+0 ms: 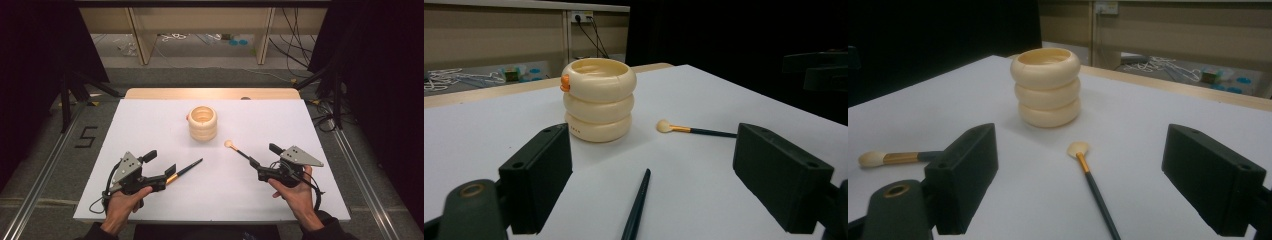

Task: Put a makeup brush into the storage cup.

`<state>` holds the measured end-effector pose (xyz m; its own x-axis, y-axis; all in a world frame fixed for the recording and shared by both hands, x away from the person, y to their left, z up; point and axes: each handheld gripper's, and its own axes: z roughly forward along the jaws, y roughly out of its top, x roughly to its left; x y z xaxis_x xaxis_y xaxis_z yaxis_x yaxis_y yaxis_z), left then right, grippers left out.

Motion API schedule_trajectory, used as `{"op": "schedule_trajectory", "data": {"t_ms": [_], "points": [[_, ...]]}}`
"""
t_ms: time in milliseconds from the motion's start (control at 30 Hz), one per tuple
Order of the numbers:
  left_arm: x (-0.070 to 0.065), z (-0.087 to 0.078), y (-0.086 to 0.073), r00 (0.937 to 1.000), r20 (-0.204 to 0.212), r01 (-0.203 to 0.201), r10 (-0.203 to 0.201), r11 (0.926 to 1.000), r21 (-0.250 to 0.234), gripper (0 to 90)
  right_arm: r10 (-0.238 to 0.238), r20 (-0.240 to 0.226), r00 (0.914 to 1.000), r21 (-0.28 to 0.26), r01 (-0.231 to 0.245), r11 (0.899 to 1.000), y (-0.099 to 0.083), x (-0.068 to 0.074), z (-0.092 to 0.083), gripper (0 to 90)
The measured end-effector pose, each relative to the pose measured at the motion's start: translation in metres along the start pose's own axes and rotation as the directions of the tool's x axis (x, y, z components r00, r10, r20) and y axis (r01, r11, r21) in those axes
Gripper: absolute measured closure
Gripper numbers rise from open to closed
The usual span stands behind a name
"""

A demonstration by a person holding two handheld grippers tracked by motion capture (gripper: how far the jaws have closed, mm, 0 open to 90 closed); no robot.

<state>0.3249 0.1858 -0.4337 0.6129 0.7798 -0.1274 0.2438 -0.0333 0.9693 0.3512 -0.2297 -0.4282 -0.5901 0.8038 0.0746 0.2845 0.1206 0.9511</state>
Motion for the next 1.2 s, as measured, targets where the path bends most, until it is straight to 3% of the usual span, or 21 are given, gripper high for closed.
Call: {"op": "schedule_trajectory", "data": {"t_ms": [400, 433, 700, 833, 867, 933, 967, 1000, 1067, 1133, 1200], "points": [[0.000, 0.000, 0.000, 1.0000, -0.001, 0.001, -0.001, 1.0000, 0.003, 15.6, -0.022, 0.002, 0.9998, -0.004, 0.022, 1.000, 0.001, 0.001, 0.003, 15.6], [0.000, 0.000, 0.000, 1.0000, -0.001, 0.002, -0.002, 1.0000, 0.004, 15.6, -0.058, 0.007, 0.9983, -0.021, 0.058, 0.998, 0.001, -0.001, 0.005, 15.6], [0.000, 0.000, -0.001, 1.0000, 0.000, 0.001, -0.001, 1.0000, 0.007, 15.6, -0.072, -0.013, 0.9973, 0.016, 0.072, 0.997, 0.003, 0.003, 0.010, 15.6], [0.001, 0.001, -0.001, 1.0000, 0.001, 0.004, -0.004, 1.0000, 0.009, 15.6, -0.100, -0.023, 0.9947, 0.053, 0.101, 0.993, 0.009, -0.001, 0.013, 15.6], [0.001, 0.001, -0.001, 1.0000, 0.001, 0.004, -0.004, 1.0000, 0.009, 15.6, -0.111, -0.022, 0.9935, 0.040, 0.112, 0.993, 0.010, -0.002, 0.016, 15.7], [0.001, 0.001, -0.001, 1.0000, 0.001, 0.004, -0.004, 0.9999, 0.010, 15.6, -0.112, -0.020, 0.9935, 0.063, 0.113, 0.992, 0.012, -0.003, 0.017, 15.6], [0.001, 0.001, -0.001, 1.0000, 0.000, 0.004, -0.004, 0.9999, 0.011, 15.6, -0.127, -0.049, 0.9906, 0.093, 0.132, 0.987, 0.015, -0.007, 0.021, 16.7], [0.001, 0.001, -0.001, 1.0000, 0.000, 0.004, -0.004, 0.9999, 0.012, 15.6, -0.127, -0.049, 0.9906, 0.093, 0.132, 0.987, 0.015, -0.007, 0.021, 16.7], [0.001, 0.001, -0.001, 1.0000, 0.002, 0.006, -0.006, 0.9999, 0.011, 15.6, -0.119, -0.078, 0.9898, 0.144, 0.129, 0.981, 0.017, -0.013, 0.031, 16.3], [0.001, 0.001, -0.001, 1.0000, 0.002, 0.006, -0.006, 0.9999, 0.013, 15.6, -0.113, -0.077, 0.9906, 0.188, 0.126, 0.974, 0.018, -0.016, 0.036, 16.8], [0.001, 0.001, -0.001, 1.0000, 0.003, 0.006, -0.006, 0.9999, 0.012, 15.6, -0.115, -0.076, 0.9904, 0.198, 0.128, 0.972, 0.020, -0.018, 0.038, 16.8]]}}
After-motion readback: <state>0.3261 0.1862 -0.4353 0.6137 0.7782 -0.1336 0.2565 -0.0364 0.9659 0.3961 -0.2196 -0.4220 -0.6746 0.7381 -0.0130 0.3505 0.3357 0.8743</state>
